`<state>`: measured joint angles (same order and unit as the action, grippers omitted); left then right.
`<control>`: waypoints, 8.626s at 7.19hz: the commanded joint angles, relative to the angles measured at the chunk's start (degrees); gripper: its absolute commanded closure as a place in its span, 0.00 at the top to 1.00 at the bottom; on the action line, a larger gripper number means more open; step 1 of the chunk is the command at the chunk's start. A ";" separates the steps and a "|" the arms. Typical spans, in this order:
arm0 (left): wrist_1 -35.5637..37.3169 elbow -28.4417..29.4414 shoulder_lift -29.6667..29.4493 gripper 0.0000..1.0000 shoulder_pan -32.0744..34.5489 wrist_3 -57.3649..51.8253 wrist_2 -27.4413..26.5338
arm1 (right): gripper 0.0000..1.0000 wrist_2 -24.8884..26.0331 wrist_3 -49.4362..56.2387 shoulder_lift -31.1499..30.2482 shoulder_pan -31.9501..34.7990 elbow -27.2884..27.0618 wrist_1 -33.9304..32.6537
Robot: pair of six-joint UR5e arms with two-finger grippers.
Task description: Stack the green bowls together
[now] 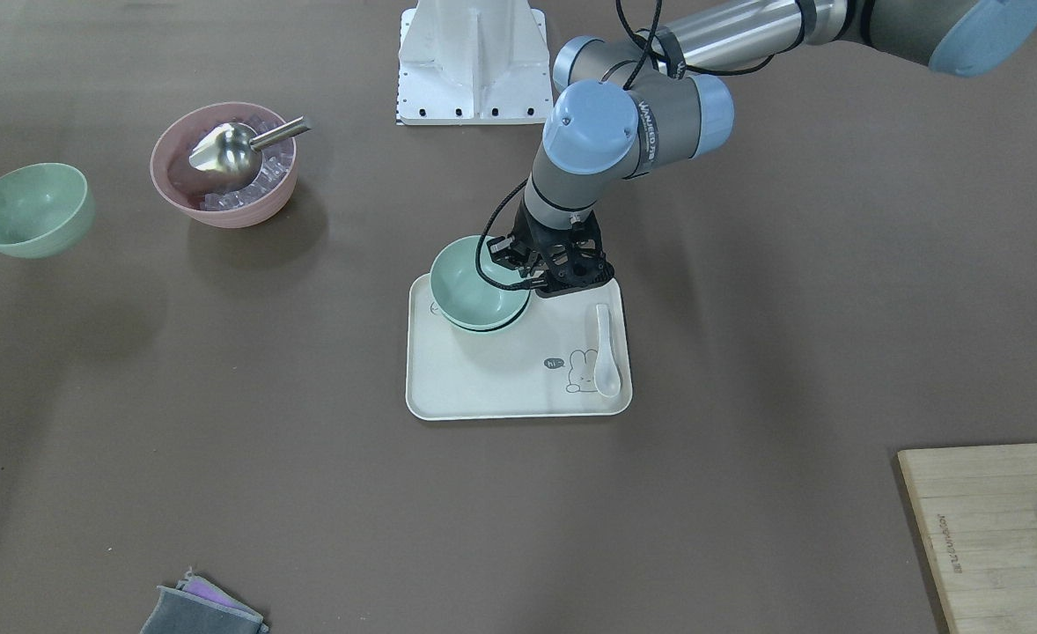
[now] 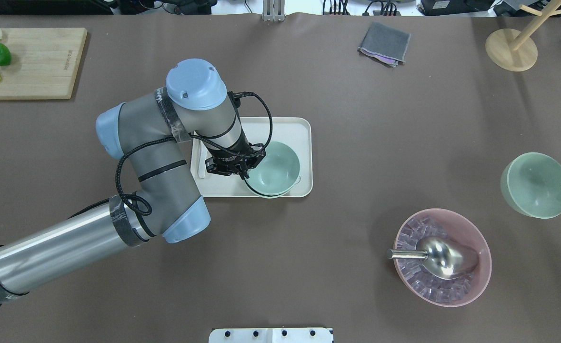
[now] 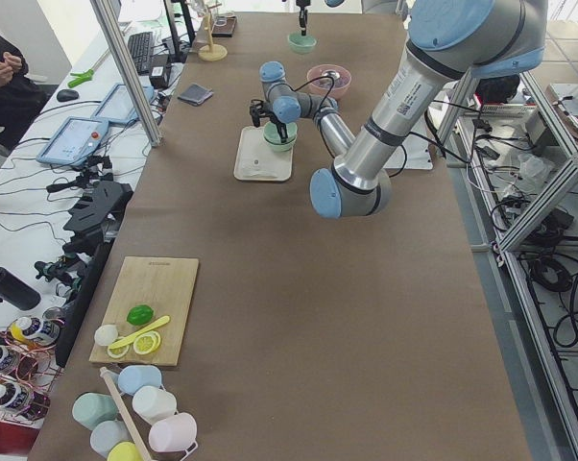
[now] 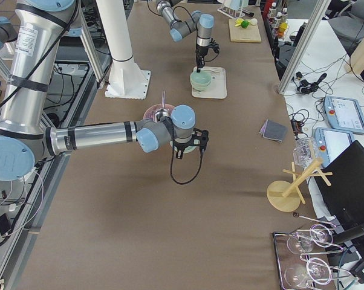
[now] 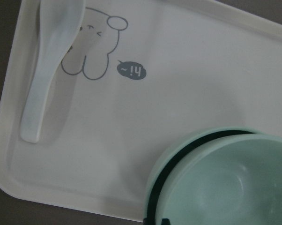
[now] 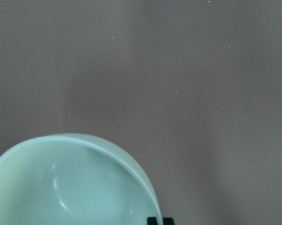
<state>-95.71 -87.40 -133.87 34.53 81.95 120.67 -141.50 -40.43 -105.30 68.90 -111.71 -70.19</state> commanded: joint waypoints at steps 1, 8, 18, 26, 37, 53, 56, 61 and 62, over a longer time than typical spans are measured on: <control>-0.01 0.12 0.01 0.00 0.01 -0.04 0.00 | 0.00 0.00 0.00 0.01 0.00 0.00 -0.04; -0.10 0.21 0.10 0.00 -0.07 -0.13 0.00 | 0.00 0.00 -0.09 -0.08 0.00 -0.35 -0.04; -3.17 -2.24 0.54 0.98 1.41 -0.30 -0.79 | 0.00 -1.05 -0.44 0.01 0.26 -1.84 -0.99; 5.97 -25.61 28.19 0.98 17.31 -34.37 -0.27 | 0.00 9.82 -12.81 48.32 -17.72 -7.41 -49.11; 5.62 -24.93 30.25 0.98 19.79 -34.76 1.23 | 0.00 15.11 -23.02 63.02 -28.03 17.64 -31.61; 5.62 -23.96 29.81 0.98 19.70 -34.49 1.14 | 0.00 16.61 -23.47 62.67 -31.02 26.09 -24.84; 5.62 -23.96 29.81 0.98 19.70 -34.49 1.14 | 0.00 16.52 -24.60 62.85 -31.02 27.60 -22.71; 5.53 -23.78 29.72 0.98 19.70 -34.49 1.14 | 0.00 16.26 -24.87 62.85 -31.20 27.60 -22.71; 5.53 -23.69 29.72 0.98 19.70 -34.49 1.14 | 0.00 16.17 -24.87 62.85 -31.20 27.60 -22.71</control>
<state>-90.17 -111.19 -104.12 54.23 47.46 121.82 -125.19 -65.28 -42.46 37.71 -84.11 -92.90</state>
